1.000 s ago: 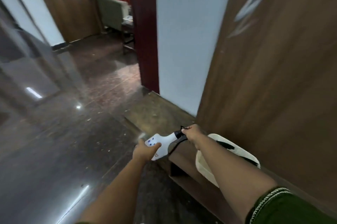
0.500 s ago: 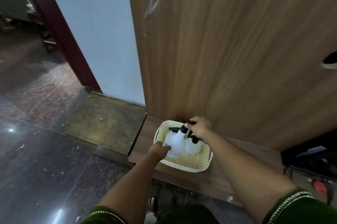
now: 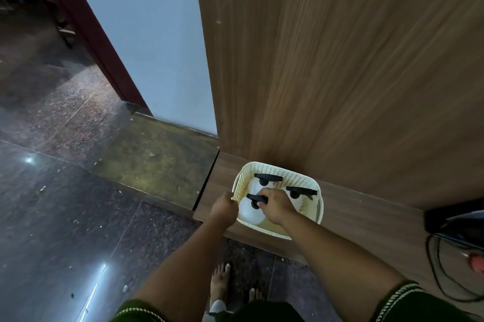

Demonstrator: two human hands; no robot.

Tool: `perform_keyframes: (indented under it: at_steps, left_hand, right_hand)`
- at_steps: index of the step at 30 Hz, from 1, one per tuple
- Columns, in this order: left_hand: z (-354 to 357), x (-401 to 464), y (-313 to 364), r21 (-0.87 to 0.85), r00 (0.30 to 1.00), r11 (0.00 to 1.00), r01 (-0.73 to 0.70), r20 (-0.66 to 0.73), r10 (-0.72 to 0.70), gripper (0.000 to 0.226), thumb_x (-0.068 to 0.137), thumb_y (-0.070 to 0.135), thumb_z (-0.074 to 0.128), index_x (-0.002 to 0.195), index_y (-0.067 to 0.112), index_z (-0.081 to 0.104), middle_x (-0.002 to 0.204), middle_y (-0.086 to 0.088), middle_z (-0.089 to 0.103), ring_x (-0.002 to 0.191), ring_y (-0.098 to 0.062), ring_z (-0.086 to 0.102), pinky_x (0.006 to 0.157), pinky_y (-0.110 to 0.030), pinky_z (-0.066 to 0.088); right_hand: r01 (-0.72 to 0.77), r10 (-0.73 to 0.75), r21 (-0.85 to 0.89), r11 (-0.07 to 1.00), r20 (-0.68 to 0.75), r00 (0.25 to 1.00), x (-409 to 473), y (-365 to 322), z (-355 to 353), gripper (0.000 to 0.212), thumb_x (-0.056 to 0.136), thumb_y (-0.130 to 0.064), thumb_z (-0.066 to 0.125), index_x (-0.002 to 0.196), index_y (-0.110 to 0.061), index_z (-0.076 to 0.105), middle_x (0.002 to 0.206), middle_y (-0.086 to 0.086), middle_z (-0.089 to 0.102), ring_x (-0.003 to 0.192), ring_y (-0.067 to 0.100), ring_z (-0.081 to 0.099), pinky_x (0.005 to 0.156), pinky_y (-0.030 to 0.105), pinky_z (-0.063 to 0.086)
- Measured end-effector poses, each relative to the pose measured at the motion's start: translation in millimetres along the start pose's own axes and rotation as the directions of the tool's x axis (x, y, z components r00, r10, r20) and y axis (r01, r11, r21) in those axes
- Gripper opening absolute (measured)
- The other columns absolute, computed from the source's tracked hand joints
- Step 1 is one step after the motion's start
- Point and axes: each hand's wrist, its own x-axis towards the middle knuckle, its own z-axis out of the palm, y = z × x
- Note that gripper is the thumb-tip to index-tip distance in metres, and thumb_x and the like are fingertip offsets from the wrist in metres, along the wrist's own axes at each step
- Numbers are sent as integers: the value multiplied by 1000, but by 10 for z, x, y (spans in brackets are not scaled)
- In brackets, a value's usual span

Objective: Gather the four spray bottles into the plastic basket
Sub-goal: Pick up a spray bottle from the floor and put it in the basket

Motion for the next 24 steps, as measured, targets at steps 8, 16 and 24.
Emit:
perform_keyframes:
  at_steps: [8, 16, 24]
  left_hand:
    - [3, 154, -73, 47, 998, 998, -48, 43, 46, 42, 96, 20, 41, 137, 16, 46, 126, -15, 61, 109, -32, 60, 87, -35, 49]
    - [78, 259, -50, 220, 976, 961, -170, 171, 133, 47, 97, 19, 41, 144, 21, 38, 144, -13, 47, 126, -33, 49, 104, -35, 41]
    - [115, 363, 80, 343, 955, 896, -281, 190, 226, 48, 96, 15, 40, 145, 17, 37, 144, -13, 46, 130, -32, 44, 105, -38, 38]
  right_hand:
    - [-18, 19, -24, 1000, 7, 1000, 125, 26, 238, 17, 88, -16, 58, 102, -14, 68, 102, 12, 67, 95, 31, 62, 78, 36, 51]
    - [-49, 48, -22, 999, -11, 999, 182, 35, 332, 18, 88, -17, 59, 103, -13, 69, 103, 13, 68, 95, 31, 62, 80, 37, 51]
    - [-43, 43, 6, 999, -40, 998, 221, 151, 345, 20, 89, -15, 57, 104, -11, 70, 103, 13, 69, 98, 31, 62, 81, 37, 51]
